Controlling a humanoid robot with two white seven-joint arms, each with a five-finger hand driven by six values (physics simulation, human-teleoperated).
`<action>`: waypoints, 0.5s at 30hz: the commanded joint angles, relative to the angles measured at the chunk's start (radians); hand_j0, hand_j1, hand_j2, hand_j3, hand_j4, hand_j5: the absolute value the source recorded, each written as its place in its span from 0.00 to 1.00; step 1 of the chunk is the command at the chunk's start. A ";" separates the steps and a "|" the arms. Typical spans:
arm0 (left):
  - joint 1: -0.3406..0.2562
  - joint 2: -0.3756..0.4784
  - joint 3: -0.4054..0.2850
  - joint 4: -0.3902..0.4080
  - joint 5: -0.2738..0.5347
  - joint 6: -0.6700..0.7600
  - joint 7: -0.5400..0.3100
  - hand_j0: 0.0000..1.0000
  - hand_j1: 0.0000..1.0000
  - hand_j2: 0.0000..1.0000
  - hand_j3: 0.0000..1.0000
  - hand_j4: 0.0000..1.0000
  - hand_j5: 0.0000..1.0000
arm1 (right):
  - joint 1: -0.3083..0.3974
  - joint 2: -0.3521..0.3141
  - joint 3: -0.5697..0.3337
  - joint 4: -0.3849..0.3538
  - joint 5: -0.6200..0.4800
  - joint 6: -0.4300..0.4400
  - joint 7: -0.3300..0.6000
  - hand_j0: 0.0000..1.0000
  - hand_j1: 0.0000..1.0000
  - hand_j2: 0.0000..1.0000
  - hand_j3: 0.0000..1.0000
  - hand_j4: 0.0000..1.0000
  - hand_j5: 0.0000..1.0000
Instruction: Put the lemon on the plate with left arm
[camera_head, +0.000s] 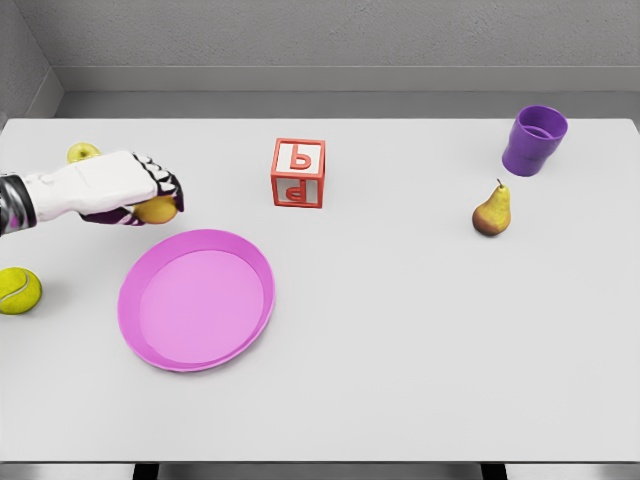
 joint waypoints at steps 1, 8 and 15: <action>0.000 0.016 0.002 -0.041 0.018 0.002 -0.001 0.56 0.56 0.56 0.56 0.56 0.56 | 0.000 0.000 0.000 0.000 0.000 0.000 0.000 1.00 1.00 1.00 1.00 1.00 1.00; 0.052 0.022 0.003 -0.131 0.035 0.002 -0.004 0.56 0.56 0.56 0.56 0.56 0.56 | 0.000 0.000 0.000 0.000 0.000 0.000 0.000 1.00 1.00 1.00 1.00 1.00 1.00; 0.101 0.021 0.003 -0.176 0.033 0.002 -0.022 0.56 0.56 0.56 0.56 0.56 0.56 | 0.000 0.000 0.000 0.000 0.000 0.000 0.000 1.00 1.00 1.00 1.00 1.00 1.00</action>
